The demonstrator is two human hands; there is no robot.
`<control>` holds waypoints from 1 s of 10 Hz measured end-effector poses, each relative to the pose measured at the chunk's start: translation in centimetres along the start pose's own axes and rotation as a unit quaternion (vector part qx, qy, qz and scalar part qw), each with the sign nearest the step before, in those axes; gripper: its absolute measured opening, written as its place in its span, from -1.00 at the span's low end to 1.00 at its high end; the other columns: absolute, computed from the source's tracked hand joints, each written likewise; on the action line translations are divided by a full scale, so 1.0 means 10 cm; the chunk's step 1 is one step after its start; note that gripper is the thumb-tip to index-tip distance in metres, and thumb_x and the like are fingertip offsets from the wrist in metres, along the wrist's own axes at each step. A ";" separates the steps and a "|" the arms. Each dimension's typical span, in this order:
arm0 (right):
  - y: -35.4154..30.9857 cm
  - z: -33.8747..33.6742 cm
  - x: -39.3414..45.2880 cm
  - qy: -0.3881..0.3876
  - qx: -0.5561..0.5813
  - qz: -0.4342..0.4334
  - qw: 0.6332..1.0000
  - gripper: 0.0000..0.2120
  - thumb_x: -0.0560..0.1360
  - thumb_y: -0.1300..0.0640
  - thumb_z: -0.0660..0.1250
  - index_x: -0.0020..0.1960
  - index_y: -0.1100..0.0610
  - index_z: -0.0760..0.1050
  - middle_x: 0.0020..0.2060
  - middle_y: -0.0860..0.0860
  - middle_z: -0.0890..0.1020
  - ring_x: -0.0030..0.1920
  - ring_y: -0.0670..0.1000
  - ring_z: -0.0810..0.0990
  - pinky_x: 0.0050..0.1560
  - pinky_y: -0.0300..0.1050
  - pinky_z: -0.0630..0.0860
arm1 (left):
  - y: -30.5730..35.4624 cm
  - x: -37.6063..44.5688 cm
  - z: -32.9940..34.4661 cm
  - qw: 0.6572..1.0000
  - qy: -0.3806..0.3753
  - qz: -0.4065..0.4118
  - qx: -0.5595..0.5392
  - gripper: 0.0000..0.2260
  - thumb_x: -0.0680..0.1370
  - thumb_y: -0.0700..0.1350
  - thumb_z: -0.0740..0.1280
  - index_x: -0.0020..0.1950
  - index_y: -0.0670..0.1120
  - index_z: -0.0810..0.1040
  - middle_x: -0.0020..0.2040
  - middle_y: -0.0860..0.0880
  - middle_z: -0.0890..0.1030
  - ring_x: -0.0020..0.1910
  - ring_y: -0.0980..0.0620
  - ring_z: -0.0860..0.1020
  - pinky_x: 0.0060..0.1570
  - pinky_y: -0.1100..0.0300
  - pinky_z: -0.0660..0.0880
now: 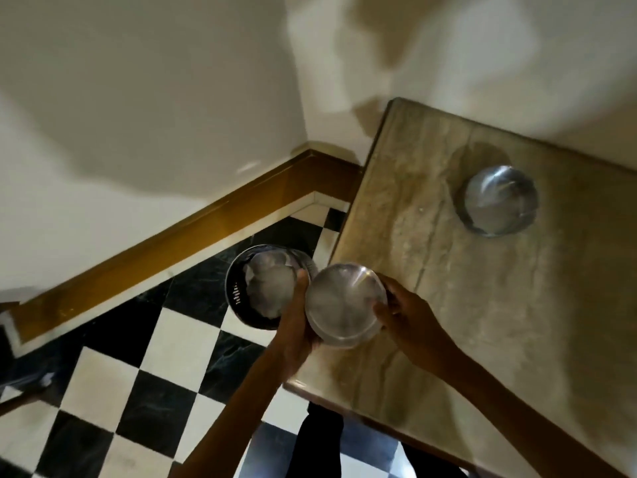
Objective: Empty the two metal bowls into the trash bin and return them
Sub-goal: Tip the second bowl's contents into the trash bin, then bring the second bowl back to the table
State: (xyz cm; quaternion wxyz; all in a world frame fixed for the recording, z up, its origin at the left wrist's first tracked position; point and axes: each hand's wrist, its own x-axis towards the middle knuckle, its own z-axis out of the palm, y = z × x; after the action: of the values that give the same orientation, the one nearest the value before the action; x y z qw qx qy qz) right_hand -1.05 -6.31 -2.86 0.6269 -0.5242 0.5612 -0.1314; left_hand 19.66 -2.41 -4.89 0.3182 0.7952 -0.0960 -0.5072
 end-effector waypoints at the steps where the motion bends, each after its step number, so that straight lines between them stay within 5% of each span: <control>1: 0.37 -0.38 -0.22 0.039 0.092 0.087 0.991 -0.62 0.54 0.19 0.36 0.31 -0.08 0.46 0.12 0.05 0.67 0.07 0.00 0.68 -0.06 0.06 0.69 | 0.11 -0.53 0.57 0.976 -0.169 -0.108 -0.086 -0.66 0.65 0.23 0.17 0.16 0.02 0.55 -0.01 -0.08 0.66 -0.04 -0.03 0.65 -0.09 -0.10 0.68; 2: 0.69 -0.78 -0.38 0.096 0.139 0.145 0.975 -0.55 0.51 0.28 0.37 0.38 0.12 0.43 0.14 0.18 0.64 0.09 0.14 0.66 -0.03 0.26 0.66 | -0.03 -0.81 1.14 0.988 -0.132 -0.052 -0.061 -0.81 0.65 0.11 0.26 0.17 0.08 0.58 0.12 0.03 0.61 0.14 -0.11 0.60 -0.03 -0.29 0.66; 4: 1.02 -1.60 -0.51 0.202 0.161 0.155 0.954 -0.53 0.49 0.29 0.40 0.37 0.11 0.44 0.10 0.17 0.64 0.07 0.17 0.65 -0.05 0.18 0.67 | -0.14 -1.03 2.18 0.989 -0.133 0.032 -0.063 -0.82 0.58 -0.23 0.42 0.12 0.00 0.69 -0.06 0.13 0.74 0.00 0.11 0.68 -0.07 -0.24 0.69; 5: 1.07 -1.84 -0.45 0.249 0.146 0.161 0.944 -0.55 0.49 0.31 0.39 0.36 0.18 0.46 0.11 0.19 0.64 0.06 0.21 0.64 -0.15 0.01 0.66 | -0.14 -0.99 2.52 0.991 -0.114 0.047 -0.048 -0.74 0.53 -0.31 0.44 0.11 -0.01 0.71 -0.02 0.02 0.76 0.01 -0.03 0.71 -0.05 -0.20 0.69; 7: 1.05 -2.26 -0.35 0.334 0.130 0.197 0.913 -0.60 0.43 0.37 0.34 0.25 0.19 0.54 -0.04 0.18 0.67 -0.04 0.23 0.66 -0.05 0.18 0.67 | -0.07 -0.98 3.15 0.990 -0.087 0.106 -0.028 -0.79 0.48 -0.35 0.48 0.10 -0.25 0.71 -0.01 -0.24 0.75 0.00 -0.17 0.72 -0.13 -0.01 0.71; 8: 1.02 -2.43 -0.27 0.370 0.120 0.193 0.901 -0.60 0.43 0.36 0.34 0.24 0.16 0.56 -0.02 0.17 0.69 0.00 0.20 0.65 0.01 0.12 0.64 | 0.01 -0.97 3.40 0.991 -0.089 0.096 -0.035 -0.89 0.47 -0.32 0.50 -0.02 -0.26 0.71 -0.08 -0.25 0.74 -0.05 -0.22 0.72 -0.04 -0.18 0.69; 10: 0.93 -2.68 -0.26 0.392 0.208 0.174 0.879 -0.48 0.44 0.32 0.42 0.38 0.15 0.44 0.05 0.19 0.69 -0.04 0.09 0.67 0.03 0.03 0.63 | 0.25 -1.09 3.59 0.978 -0.153 -0.028 -0.142 -0.65 0.49 -0.33 0.50 0.26 -0.31 0.59 0.15 -0.25 0.69 0.10 -0.14 0.71 -0.04 0.07 0.69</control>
State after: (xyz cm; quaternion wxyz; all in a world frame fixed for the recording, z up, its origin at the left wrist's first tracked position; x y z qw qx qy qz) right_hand -28.39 -14.13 -4.09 0.4633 -0.1809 0.8030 -0.3284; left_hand -16.17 -13.85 -5.37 0.3949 0.6575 -0.0483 -0.6398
